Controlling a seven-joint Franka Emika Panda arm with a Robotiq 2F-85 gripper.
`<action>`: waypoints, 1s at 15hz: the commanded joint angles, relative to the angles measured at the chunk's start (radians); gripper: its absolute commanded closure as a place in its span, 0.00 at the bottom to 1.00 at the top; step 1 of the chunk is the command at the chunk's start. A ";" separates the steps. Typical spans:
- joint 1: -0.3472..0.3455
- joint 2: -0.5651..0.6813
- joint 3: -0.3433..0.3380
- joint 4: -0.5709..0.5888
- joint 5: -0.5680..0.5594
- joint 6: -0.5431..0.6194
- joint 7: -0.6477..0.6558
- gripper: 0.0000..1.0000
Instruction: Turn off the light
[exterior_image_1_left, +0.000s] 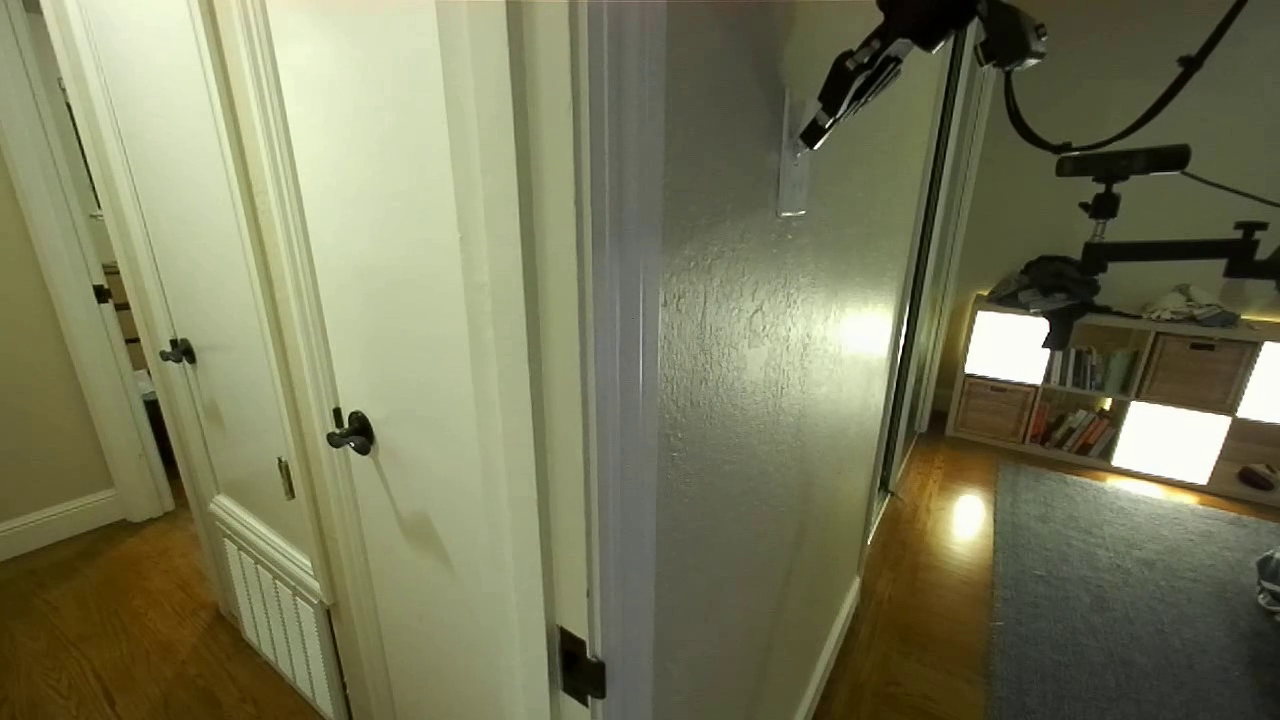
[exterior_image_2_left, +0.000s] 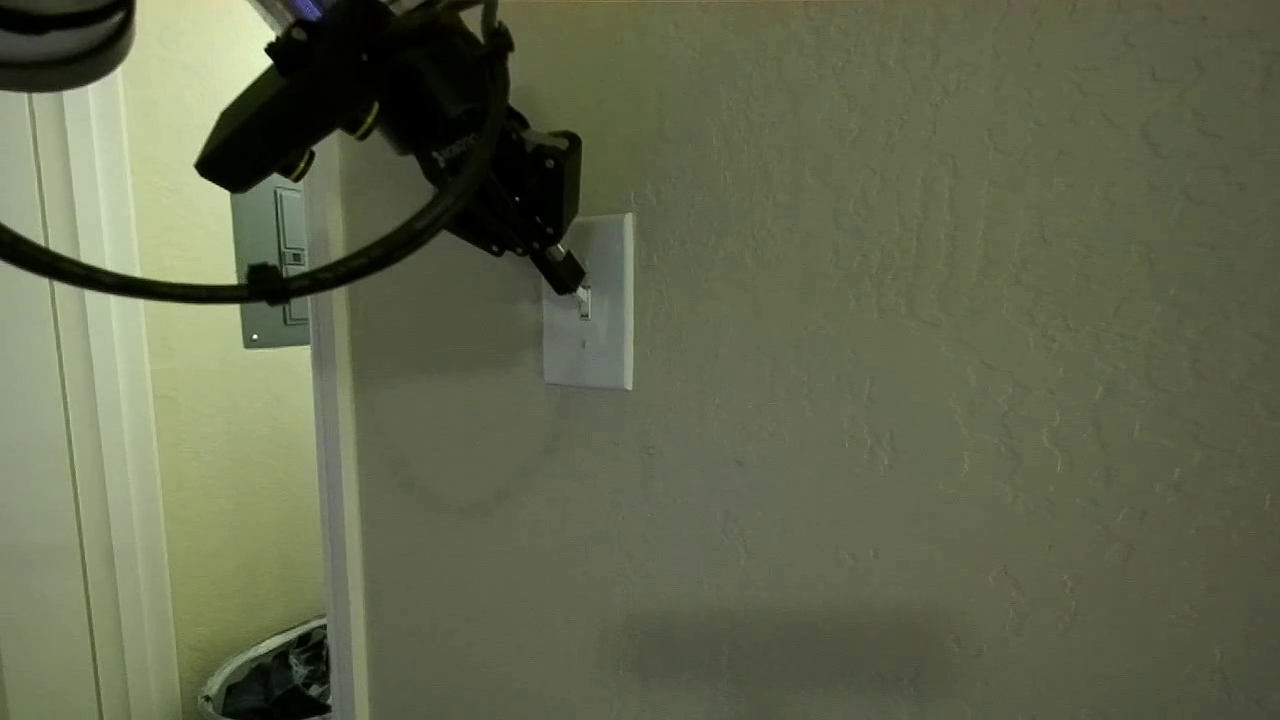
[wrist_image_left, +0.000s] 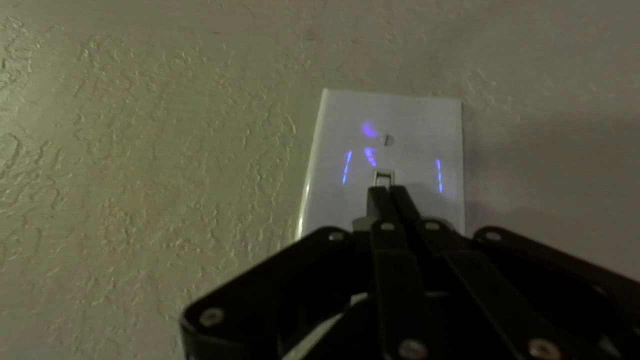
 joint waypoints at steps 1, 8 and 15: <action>-0.019 0.016 -0.007 0.003 -0.048 0.001 -0.004 0.95; -0.006 0.021 -0.010 -0.019 -0.011 0.003 -0.027 0.95; 0.012 -0.048 -0.006 -0.059 0.033 -0.102 -0.075 0.95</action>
